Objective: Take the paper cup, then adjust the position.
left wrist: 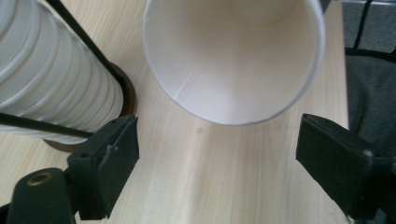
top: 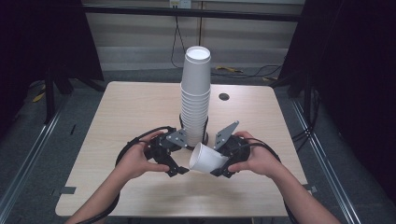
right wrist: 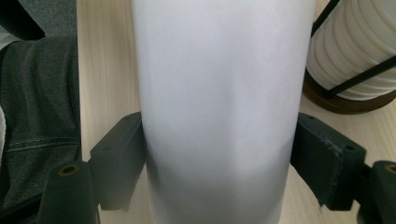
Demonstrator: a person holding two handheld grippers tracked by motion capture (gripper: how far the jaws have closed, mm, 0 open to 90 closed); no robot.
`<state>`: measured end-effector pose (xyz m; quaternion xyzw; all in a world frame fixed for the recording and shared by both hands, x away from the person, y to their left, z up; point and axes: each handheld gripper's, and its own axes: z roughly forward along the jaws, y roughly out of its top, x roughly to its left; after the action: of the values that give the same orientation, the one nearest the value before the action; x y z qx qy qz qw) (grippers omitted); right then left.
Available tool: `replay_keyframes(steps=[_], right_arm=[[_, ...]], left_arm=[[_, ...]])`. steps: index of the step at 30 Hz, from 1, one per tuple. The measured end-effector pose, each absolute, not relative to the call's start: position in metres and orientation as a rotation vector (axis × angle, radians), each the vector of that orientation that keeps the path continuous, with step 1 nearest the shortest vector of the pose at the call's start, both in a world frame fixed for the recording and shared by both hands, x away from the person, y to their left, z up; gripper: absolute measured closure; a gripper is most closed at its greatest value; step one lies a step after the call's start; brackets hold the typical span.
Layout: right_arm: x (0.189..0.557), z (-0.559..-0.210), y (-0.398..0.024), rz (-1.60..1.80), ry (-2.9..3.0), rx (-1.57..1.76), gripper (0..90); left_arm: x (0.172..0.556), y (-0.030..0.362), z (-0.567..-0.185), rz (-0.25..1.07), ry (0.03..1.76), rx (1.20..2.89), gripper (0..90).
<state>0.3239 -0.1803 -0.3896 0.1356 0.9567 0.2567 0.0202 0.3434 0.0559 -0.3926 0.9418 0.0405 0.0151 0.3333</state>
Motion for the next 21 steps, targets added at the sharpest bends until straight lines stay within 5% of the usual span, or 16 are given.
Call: replay_keyframes(steps=[21], right_arm=[[0.3258, -0.3849, -0.1782, 0.879, 2.945, 0.412, 22.3]], left_arm=[[0.3451, 0.0573, -0.3881, 0.035, 0.110, 2.349, 11.5]])
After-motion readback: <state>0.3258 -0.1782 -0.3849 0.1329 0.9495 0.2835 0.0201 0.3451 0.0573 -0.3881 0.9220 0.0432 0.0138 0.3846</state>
